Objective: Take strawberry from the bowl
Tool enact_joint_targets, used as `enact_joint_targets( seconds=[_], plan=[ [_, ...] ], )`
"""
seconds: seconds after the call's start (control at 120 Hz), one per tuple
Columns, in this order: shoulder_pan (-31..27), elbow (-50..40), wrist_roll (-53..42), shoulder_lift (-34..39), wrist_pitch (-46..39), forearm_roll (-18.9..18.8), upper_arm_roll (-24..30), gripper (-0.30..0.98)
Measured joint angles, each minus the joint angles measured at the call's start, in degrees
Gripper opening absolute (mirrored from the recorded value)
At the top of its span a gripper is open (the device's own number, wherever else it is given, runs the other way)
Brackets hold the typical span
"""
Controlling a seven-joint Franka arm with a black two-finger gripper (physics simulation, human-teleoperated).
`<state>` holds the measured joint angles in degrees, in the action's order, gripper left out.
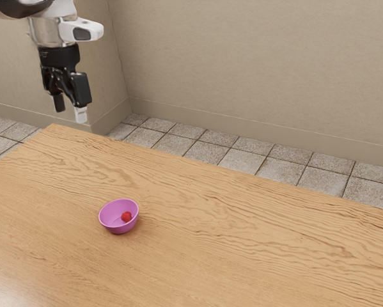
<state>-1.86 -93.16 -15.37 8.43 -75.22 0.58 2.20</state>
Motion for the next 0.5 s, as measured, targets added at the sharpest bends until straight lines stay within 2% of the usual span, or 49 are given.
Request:
enact_joint_targets(
  seconds=[0.175,0.317,0.5],
  plan=[
    [0.34,-0.97,2.89,1.36,-2.74,-0.05,-0.03,0.69],
    [1.56,-5.40,4.44,1.72,-3.74,1.73,0.45,0.69],
    [1.41,-9.74,-0.71,0.11,-7.09,1.46,-1.74,0.69]
  ],
)
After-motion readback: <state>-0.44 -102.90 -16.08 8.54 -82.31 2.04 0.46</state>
